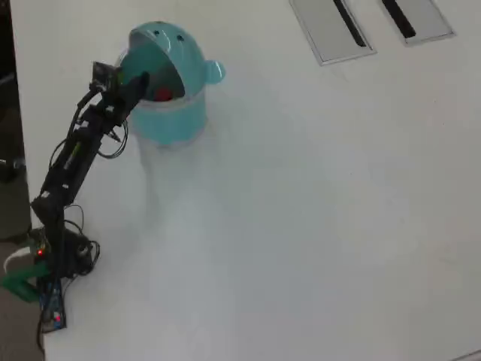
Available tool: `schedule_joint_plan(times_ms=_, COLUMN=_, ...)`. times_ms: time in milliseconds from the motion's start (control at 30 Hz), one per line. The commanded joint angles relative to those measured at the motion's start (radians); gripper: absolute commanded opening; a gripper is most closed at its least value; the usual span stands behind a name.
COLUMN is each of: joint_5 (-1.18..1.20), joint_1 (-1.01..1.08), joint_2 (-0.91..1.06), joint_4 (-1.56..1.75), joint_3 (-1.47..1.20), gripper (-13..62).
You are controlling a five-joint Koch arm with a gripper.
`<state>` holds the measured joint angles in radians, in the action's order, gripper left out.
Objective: Grasp RGB lego blocks and put them in the bin one by one.
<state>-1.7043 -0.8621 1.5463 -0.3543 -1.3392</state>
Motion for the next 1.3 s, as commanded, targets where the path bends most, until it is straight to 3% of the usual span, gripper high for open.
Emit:
schedule_joint_plan(times_ms=0, joint_5=0.000, joint_1=0.026, joint_2=0.121, joint_4=0.000, joint_3=-0.008, gripper=28.6)
schedule_joint_plan(times_ms=233, joint_5=0.003, joint_1=0.106, joint_2=0.336, joint_4=-0.003, joint_3=-0.215, gripper=30.2)
schedule_joint_plan(times_ms=667, joint_5=0.055, joint_1=0.199, joint_2=0.554, joint_4=0.000, joint_3=-0.408, gripper=33.2)
schedule_joint_plan(times_ms=1267, joint_5=0.325, joint_1=0.285, joint_2=0.739, joint_4=0.000, joint_3=-0.443, gripper=33.7)
